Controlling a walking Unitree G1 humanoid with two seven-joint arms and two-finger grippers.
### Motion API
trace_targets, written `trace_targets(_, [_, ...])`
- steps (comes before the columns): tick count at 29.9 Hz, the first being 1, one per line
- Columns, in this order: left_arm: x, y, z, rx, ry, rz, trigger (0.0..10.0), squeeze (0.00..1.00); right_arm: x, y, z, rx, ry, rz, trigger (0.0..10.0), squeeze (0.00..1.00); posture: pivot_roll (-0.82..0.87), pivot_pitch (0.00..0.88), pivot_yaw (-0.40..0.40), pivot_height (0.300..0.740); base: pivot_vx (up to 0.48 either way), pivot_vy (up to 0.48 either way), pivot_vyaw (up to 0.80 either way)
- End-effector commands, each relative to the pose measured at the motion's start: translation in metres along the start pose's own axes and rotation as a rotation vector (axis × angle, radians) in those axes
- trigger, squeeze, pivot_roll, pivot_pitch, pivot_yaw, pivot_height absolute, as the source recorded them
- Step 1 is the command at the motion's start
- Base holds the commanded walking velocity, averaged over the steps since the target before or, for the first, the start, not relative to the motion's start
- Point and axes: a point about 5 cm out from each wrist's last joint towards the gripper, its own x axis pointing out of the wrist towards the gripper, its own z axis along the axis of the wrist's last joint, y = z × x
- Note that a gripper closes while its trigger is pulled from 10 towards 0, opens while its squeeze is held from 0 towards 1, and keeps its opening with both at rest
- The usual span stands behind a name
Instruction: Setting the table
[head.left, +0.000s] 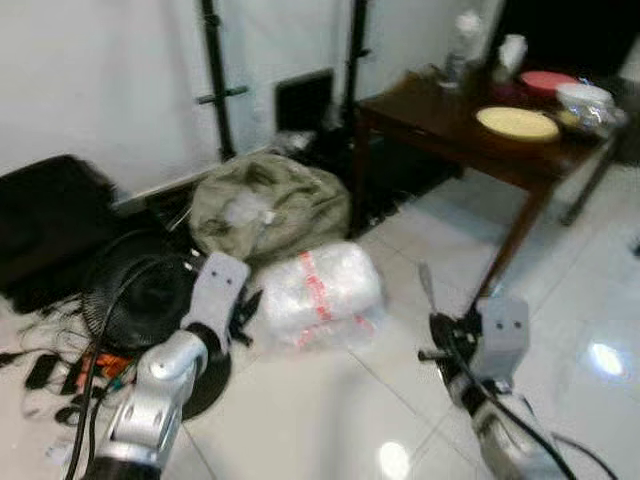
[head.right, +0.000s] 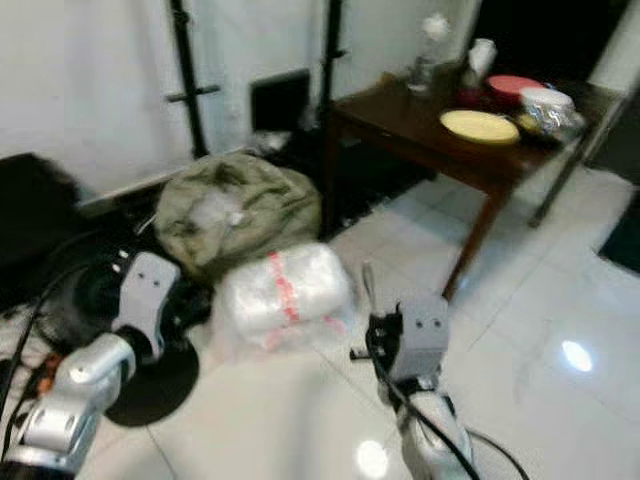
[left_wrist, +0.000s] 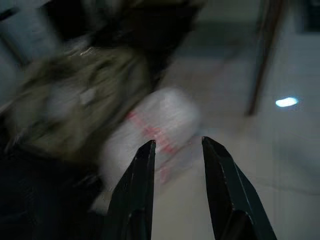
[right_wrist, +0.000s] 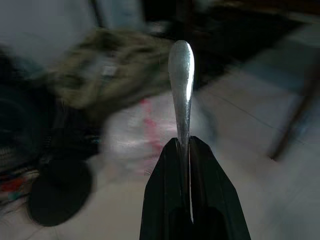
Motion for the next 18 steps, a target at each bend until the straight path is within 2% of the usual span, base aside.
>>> trace_targets(1, [-0.0036, 0.0022, -0.0044, -0.014, 0.015, -0.002, 10.0, 0.00, -0.0004, 0.0016, 0.0011, 0.006, -0.003, 0.007, 10.0, 0.00, -0.05, 0.068, 0.085, 0.740, 0.000, 0.000, -0.76])
trace_targets(18, [0.0003, -0.0012, 0.0043, -0.052, -0.023, -0.010, 10.0, 0.00, -0.0012, 0.0048, 0.0014, 0.007, -0.002, 0.010, 10.0, 0.00, -0.05, 0.064, 0.083, 0.740, 0.000, 0.000, -0.76])
